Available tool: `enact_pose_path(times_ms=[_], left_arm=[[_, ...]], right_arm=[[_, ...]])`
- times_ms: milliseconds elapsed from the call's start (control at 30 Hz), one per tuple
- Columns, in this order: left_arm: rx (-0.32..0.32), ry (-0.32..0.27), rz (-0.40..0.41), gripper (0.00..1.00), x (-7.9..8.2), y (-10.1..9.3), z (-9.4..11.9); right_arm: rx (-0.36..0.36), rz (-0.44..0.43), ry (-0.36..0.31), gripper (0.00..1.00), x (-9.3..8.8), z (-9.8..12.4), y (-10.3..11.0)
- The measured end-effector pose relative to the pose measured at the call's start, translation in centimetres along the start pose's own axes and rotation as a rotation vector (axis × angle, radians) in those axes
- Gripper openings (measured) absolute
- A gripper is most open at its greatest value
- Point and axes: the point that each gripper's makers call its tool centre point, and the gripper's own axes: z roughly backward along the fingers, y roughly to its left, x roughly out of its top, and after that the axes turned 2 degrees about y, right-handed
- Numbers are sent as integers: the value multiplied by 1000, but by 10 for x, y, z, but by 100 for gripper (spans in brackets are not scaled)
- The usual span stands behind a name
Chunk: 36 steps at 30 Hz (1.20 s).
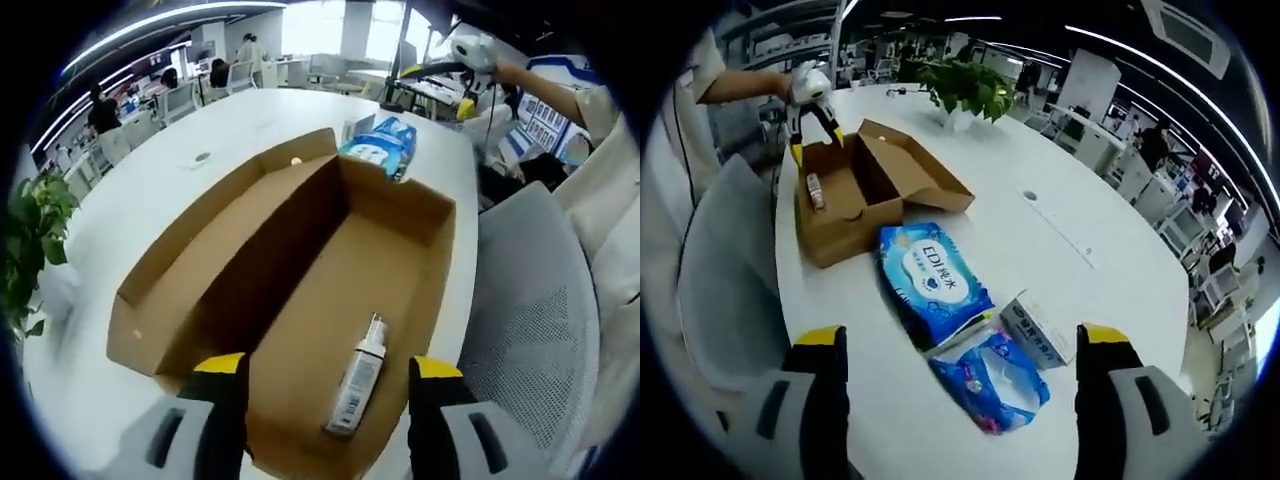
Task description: Operate the shoe box by opening the lid, removing the specified soft item, and placing it in the target area until the item is outside and the box remains undamaged.
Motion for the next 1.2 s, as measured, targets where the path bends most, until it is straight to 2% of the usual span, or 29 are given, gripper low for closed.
enact_pose_path(times_ms=[333, 833, 1200], left_arm=[[-47, 57, -35, 64, -3, 4, -12], [-121, 160, -150, 65, -7, 1, -30], [-172, 236, -236, 62, -8, 0, -45]], right_arm=[[-17, -57, -43, 94, 5, 7, 21], [-71, -142, -127, 96, 17, 19, 50], [-86, -221, -150, 96, 10, 18, 66]])
